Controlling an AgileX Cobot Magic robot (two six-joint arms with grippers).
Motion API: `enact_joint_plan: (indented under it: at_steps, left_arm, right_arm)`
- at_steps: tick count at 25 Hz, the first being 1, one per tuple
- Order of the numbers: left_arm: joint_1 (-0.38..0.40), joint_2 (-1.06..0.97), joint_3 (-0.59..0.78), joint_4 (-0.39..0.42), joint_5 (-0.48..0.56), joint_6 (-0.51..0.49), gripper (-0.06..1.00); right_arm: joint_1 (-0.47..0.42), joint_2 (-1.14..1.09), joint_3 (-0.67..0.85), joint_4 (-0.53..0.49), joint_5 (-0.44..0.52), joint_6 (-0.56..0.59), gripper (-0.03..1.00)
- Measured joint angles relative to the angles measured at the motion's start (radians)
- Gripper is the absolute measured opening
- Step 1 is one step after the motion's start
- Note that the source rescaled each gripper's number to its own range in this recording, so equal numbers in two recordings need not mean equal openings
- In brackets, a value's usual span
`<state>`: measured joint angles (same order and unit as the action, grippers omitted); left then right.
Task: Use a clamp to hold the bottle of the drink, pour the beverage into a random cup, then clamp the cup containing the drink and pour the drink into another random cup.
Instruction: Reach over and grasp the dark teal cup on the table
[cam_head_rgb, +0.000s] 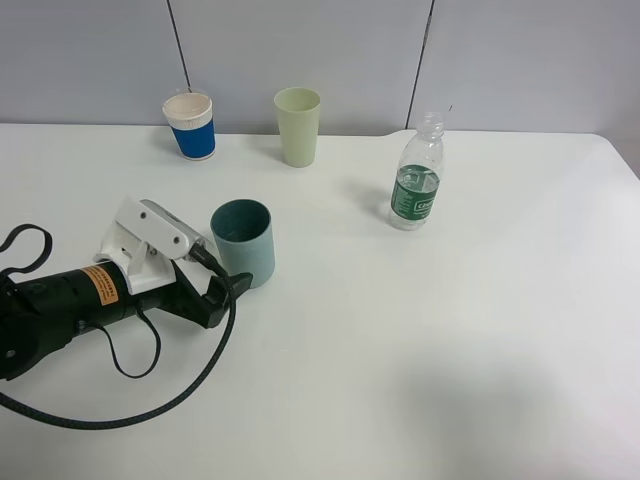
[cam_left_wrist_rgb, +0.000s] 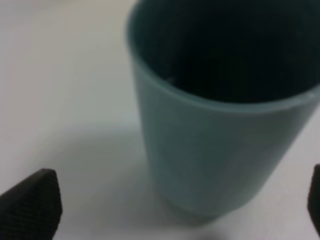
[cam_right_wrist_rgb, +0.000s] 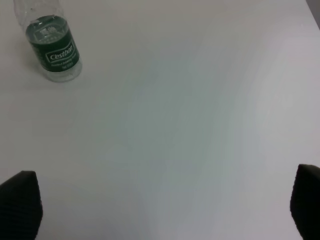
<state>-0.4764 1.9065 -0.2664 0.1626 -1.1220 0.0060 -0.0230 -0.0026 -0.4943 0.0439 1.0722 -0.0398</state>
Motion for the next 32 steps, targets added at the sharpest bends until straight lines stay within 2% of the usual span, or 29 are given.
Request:
enact_joint_plan:
  at_steps: [6, 13, 29, 30, 31, 32]
  left_arm:
    - [0.0, 0.052, 0.0, 0.023, -0.077, 0.0, 1.0]
    - [0.0, 0.06, -0.011, 0.058, -0.078, 0.0, 1.0]
    - [0.0, 0.173, -0.171, 0.109, -0.086, -0.015, 1.0]
    - [0.0, 0.174, -0.174, 0.112, -0.086, -0.015, 0.97]
    - [0.0, 0.175, -0.174, 0.112, -0.086, -0.015, 0.85]
    - [0.0, 0.175, -0.174, 0.112, -0.086, -0.015, 0.67]
  right_arm:
    - [0.0, 0.0, 0.0, 0.0, 0.0, 0.0, 1.0]
    - [0.0, 0.0, 0.0, 0.0, 0.0, 0.0, 1.0]
    - [0.0, 0.0, 0.0, 0.0, 0.0, 0.0, 1.0]
    - [0.0, 0.0, 0.0, 0.0, 0.0, 0.0, 1.0]
    - [0.0, 0.0, 0.0, 0.0, 0.0, 0.0, 1.0]
    - [0.0, 0.0, 0.0, 0.0, 0.0, 0.0, 1.0]
